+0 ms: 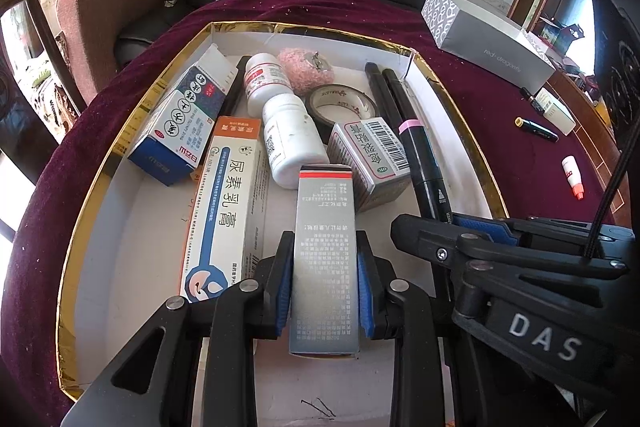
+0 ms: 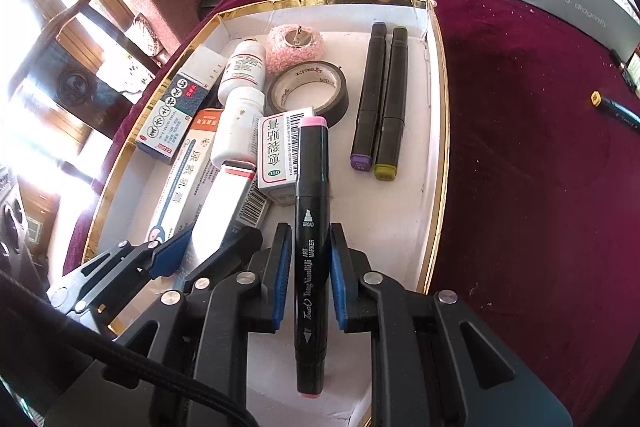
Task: Organize objects
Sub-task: 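Lower the box and marker into the tray and open both grippers, then move both open grippers back toward the pill bottle and yellow-capped marker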
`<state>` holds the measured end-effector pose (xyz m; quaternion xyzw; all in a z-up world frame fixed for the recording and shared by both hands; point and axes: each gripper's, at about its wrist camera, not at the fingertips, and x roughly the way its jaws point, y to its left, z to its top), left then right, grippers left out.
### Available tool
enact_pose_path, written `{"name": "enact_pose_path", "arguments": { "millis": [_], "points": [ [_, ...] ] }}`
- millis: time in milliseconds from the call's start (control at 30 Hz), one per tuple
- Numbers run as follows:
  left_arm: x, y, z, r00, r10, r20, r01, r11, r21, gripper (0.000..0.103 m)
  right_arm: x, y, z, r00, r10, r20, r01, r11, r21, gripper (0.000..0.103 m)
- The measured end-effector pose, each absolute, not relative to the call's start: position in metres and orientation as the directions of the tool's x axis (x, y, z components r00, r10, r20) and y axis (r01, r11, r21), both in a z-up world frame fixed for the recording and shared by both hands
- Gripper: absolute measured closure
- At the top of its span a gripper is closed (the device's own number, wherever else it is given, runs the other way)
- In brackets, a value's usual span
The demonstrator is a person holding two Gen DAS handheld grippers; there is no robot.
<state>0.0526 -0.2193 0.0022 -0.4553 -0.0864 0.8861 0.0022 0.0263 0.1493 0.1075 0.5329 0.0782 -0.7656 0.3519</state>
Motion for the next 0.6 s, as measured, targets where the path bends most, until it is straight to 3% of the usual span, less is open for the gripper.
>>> {"name": "enact_pose_path", "arguments": {
  "millis": [233,300,600],
  "points": [
    [0.057,-0.219,0.011,-0.598,0.068,-0.799,0.092,-0.984,-0.152,0.063,0.029,0.165,0.122,-0.197,-0.503,-0.841,0.607,-0.737,0.298,0.069],
    [0.059,-0.218,0.017,-0.609,0.062,-0.791,0.092,-0.985,-0.148,0.056,0.029,0.171,0.128,-0.21,-0.516,-0.83,0.602,-0.738,0.306,0.06],
    [0.069,-0.202,0.044,-0.657,0.024,-0.753,0.081,-0.991,-0.103,0.047,0.026,0.203,0.146,-0.249,-0.559,-0.791,0.574,-0.743,0.344,0.059]
  ]
}}
